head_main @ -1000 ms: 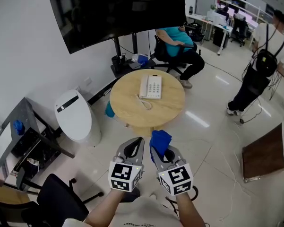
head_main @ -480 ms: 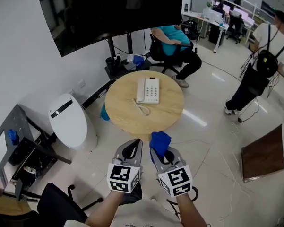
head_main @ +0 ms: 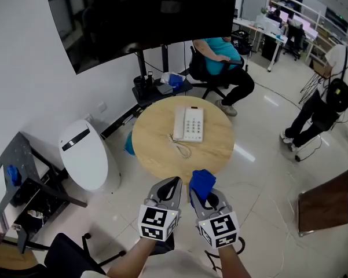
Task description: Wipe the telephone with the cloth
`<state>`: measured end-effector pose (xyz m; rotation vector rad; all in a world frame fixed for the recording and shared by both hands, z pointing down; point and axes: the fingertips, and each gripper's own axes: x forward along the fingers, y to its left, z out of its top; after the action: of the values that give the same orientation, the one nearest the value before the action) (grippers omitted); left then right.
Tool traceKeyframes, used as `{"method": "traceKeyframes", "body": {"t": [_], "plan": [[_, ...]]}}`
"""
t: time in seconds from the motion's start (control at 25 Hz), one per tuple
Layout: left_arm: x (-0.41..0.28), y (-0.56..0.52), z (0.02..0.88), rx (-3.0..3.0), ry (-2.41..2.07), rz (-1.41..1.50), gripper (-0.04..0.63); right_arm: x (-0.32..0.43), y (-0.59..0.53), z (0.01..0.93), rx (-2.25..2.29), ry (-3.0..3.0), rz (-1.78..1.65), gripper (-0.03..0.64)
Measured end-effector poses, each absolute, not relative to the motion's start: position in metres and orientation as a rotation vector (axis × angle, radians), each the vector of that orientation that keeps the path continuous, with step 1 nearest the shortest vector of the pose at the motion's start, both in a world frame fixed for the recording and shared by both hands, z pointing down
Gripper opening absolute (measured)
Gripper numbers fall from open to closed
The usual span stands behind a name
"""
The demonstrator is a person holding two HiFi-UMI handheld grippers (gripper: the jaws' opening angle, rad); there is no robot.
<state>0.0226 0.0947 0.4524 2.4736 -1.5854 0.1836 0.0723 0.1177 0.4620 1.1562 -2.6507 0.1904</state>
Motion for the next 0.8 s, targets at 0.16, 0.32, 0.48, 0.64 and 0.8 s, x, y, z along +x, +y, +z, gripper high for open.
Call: {"method": "traceKeyframes", "body": {"t": [0.16,0.32,0.48,0.64,0.8], "plan": [[0.014,0.07,0.453,2.467,-1.586,0.181,0.002,0.062,0.095,0.462,1.144,-2.647,0.192,0.061],[0.007,0.048,0.454,2.464,-1.578,0.179,0.002,0.055,0.073,0.463,1.147,-2.638,0.201,0.061],[-0.003,0.026,0.452,2.469,-1.565,0.175,0.002,0.043,0.053,0.46,1.152,-2.628,0.197,0.061],[-0.016,0.001,0.449,2.476,-1.547,0.17,0.002,0.031,0.031,0.458,1.166,-2.613,0.196,0.061],[-0.029,-0.023,0.447,2.489,-1.525,0.165,0.002,0.017,0.008,0.457,1.184,-2.595,0.19,0.061]]}}
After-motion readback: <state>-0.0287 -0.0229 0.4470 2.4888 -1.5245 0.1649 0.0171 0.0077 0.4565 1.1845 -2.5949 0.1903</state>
